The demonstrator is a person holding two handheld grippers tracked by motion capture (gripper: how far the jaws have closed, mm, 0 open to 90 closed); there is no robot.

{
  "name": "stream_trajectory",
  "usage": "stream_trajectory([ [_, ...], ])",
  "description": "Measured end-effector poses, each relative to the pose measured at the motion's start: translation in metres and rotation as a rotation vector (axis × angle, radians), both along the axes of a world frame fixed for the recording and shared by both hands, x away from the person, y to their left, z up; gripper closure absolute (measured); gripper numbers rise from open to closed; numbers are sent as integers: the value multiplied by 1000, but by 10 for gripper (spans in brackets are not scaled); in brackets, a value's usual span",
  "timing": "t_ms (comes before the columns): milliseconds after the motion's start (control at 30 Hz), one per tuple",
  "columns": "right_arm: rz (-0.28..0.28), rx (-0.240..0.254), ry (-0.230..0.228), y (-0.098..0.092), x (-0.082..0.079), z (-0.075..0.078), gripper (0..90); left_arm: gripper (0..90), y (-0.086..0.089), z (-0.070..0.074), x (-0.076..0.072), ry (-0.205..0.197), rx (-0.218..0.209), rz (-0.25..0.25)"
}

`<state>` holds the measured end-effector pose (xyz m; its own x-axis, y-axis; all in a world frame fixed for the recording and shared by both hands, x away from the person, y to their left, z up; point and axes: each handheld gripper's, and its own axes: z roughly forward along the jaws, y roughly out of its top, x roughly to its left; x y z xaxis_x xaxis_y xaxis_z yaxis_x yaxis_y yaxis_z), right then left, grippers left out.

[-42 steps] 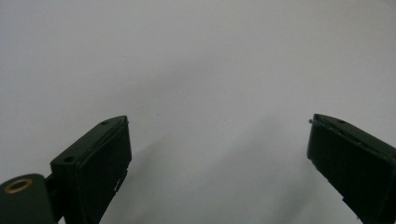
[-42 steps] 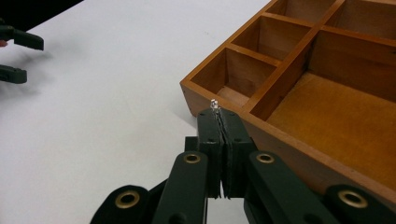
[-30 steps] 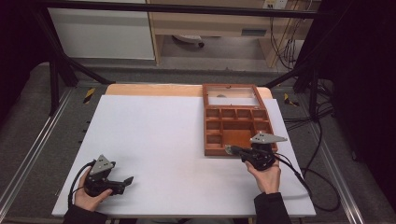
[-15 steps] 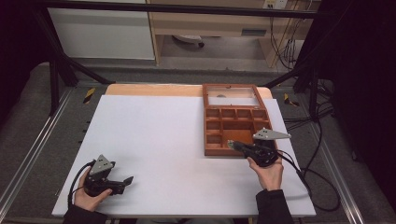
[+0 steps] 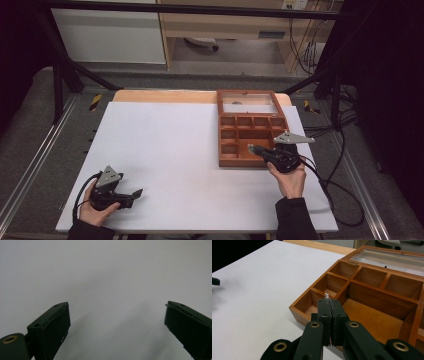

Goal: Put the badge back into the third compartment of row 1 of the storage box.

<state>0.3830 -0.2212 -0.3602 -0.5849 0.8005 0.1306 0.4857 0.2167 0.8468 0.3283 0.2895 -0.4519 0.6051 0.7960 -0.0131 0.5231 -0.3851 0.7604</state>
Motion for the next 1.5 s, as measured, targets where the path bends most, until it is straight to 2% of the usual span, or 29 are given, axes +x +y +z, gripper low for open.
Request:
stream_trajectory([
  [467,-33,-5,-5,-3,11,1,887,60,0,0,0,-1,2,2],
  [1100,-88,-18,-19,-11,36,5,887,60,0,0,0,0,2,3],
  [1500,-117,-30,-12,-14,51,3,887,60,0,0,0,0,3,4],
])
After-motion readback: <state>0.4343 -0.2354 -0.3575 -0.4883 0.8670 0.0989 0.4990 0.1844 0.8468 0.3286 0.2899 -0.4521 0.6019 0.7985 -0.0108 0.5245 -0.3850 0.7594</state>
